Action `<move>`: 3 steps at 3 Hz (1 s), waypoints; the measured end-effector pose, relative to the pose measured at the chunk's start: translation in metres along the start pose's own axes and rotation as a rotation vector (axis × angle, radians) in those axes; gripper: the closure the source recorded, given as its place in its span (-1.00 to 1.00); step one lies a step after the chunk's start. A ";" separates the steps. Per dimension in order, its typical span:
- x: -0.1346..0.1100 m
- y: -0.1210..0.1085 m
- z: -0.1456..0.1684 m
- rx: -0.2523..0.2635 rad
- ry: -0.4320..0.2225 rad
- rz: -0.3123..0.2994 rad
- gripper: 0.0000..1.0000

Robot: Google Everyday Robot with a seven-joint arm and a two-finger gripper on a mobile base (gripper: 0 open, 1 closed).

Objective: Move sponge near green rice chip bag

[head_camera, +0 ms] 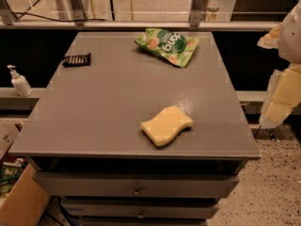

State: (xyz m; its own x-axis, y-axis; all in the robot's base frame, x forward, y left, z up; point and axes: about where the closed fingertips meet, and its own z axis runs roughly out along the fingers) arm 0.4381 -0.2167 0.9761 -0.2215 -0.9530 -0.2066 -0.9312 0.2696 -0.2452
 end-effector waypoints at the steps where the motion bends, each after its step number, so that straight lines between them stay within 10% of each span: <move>1: 0.000 0.000 0.000 0.000 0.000 0.000 -1.00; 3: -0.010 0.001 0.049 -0.008 -0.141 0.048 -1.00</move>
Offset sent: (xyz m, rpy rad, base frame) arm 0.0267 0.0228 -0.0760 0.2472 -0.0256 -0.0138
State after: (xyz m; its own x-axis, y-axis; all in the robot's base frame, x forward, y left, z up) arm 0.4535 -0.2004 0.9316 -0.2234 -0.9100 -0.3493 -0.9230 0.3127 -0.2244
